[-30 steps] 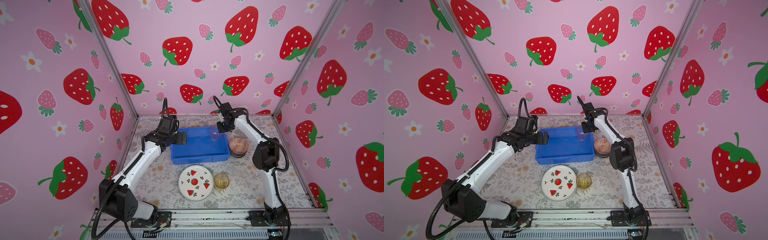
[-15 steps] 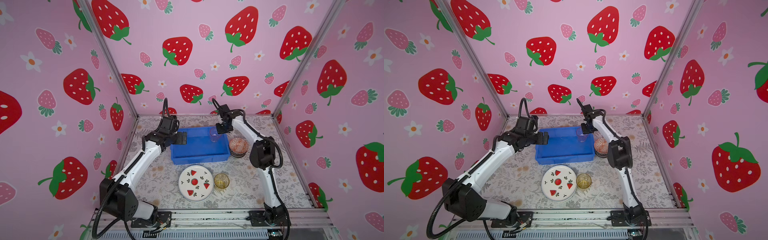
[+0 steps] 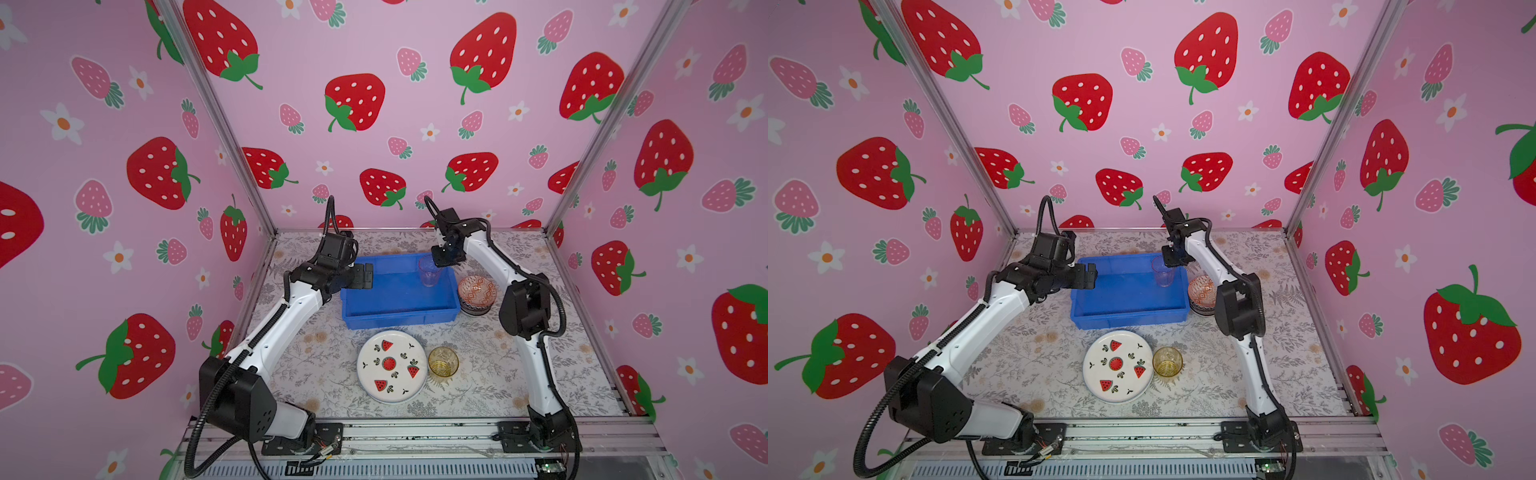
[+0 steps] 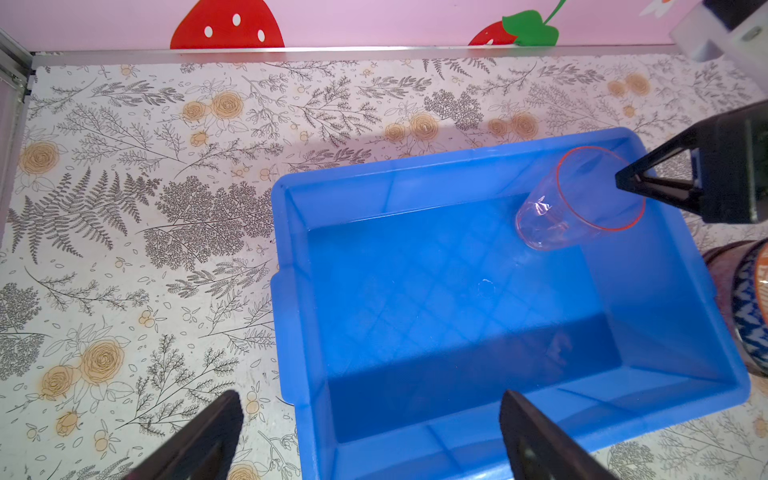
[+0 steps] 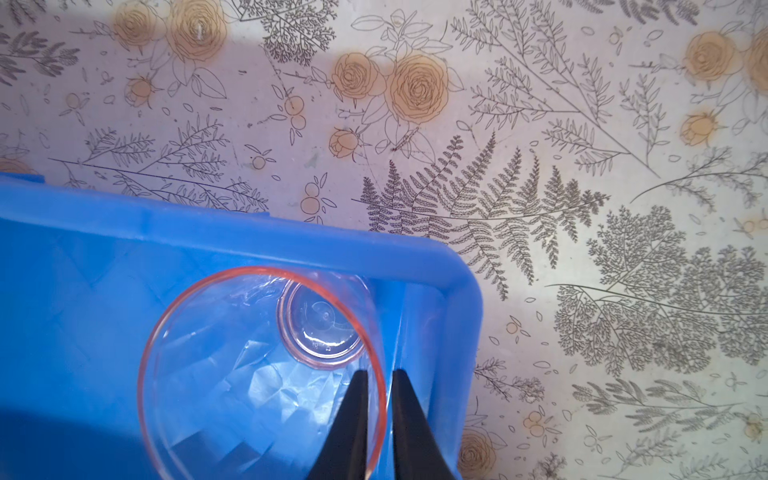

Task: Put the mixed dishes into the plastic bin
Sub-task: 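Lower the clear cup into the bin and open the right gripper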

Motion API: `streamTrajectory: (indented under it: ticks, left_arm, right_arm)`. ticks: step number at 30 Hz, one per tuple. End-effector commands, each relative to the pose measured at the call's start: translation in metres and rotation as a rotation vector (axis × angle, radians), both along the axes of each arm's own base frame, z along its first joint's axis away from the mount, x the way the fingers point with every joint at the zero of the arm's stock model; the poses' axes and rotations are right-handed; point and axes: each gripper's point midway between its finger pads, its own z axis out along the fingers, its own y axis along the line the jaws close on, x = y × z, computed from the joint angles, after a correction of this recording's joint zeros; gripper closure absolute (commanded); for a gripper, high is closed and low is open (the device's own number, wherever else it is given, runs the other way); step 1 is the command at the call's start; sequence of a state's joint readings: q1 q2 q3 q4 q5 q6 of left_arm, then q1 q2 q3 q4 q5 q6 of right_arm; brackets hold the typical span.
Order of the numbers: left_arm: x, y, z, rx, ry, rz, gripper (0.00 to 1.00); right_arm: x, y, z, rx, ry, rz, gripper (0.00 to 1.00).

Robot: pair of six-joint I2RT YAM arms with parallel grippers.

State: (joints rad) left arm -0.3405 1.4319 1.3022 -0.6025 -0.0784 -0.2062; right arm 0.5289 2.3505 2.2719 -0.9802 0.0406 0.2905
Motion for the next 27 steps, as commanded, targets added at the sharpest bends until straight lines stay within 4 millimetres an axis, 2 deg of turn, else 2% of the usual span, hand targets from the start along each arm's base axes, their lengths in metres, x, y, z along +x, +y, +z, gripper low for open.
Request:
streamTrajectory:
  ticks: [1, 7, 11, 13, 18, 22, 23, 26, 27]
  left_arm:
    - [0.005, 0.001, 0.012, -0.001, -0.022, 0.004, 0.01]
    - [0.005, 0.002, 0.012, -0.003, -0.023, 0.008, 0.01]
    - [0.005, 0.002, 0.013, -0.005, -0.024, 0.011, 0.01]
    - [0.005, 0.005, 0.014, -0.005, -0.031, 0.030, 0.01]
    - [0.005, 0.013, 0.017, 0.001, -0.042, 0.065, 0.01]
    - [0.005, 0.017, 0.017, 0.013, -0.025, 0.095, 0.01]
    - [0.005, 0.019, 0.019, 0.019, -0.023, 0.104, 0.01]
    - [0.003, 0.020, 0.021, 0.014, -0.003, 0.117, 0.01]
    - [0.002, 0.017, 0.022, -0.001, 0.001, 0.111, 0.01]
  right_arm:
    - [0.004, -0.001, 0.001, -0.011, -0.007, -0.001, 0.81]
    - [0.006, -0.003, 0.010, -0.016, -0.028, -0.006, 0.76]
    - [0.007, -0.006, 0.027, -0.014, -0.061, -0.014, 0.72]
    - [0.006, -0.005, 0.037, -0.007, -0.077, -0.008, 0.67]
    - [-0.003, -0.012, 0.068, -0.031, -0.114, 0.024, 0.37]
    - [-0.019, -0.024, 0.093, -0.059, -0.135, 0.039, 0.22]
    - [-0.024, -0.027, 0.101, -0.055, -0.140, 0.040, 0.14]
    - [-0.036, -0.037, 0.121, -0.062, -0.160, 0.031, 0.00]
    - [-0.039, -0.042, 0.125, -0.065, -0.166, 0.021, 0.01]
